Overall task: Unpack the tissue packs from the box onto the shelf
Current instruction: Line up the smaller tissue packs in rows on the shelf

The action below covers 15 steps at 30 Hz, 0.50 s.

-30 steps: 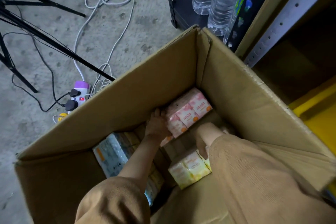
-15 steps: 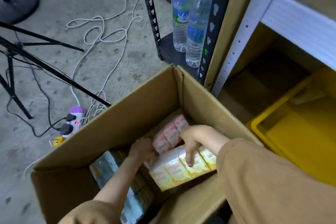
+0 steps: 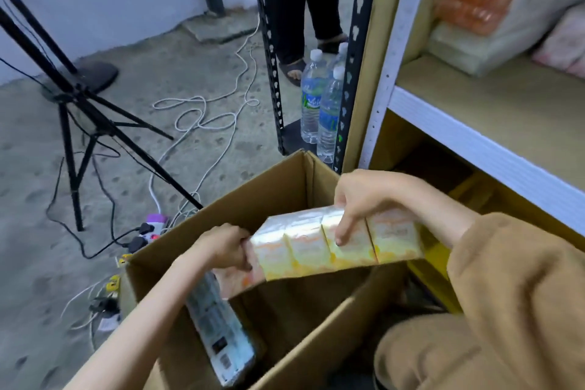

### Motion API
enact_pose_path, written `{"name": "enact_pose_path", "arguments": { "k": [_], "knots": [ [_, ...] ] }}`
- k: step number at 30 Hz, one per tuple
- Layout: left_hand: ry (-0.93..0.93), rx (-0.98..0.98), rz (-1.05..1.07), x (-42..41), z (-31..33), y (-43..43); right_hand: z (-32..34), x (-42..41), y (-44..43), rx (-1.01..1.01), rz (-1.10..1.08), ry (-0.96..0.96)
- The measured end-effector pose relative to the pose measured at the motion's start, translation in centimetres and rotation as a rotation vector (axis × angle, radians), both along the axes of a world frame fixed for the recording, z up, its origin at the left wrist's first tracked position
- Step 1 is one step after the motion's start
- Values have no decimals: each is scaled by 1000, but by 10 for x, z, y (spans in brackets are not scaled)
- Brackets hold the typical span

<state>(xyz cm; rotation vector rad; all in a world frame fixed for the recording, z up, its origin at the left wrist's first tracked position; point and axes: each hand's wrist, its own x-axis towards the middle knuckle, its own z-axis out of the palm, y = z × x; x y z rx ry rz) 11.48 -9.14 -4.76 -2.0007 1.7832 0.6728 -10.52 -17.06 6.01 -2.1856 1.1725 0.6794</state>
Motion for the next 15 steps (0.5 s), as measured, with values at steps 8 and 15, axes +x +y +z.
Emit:
{"name": "enact_pose_path", "arguments": {
  "k": [8, 15],
  "knots": [
    [50, -203, -157, -27, 106, 14, 115, -96, 45, -297, -278, -91],
    [36, -420, -358, -88, 184, 7, 178, -185, 83, -547, -542, -195]
  ]
}}
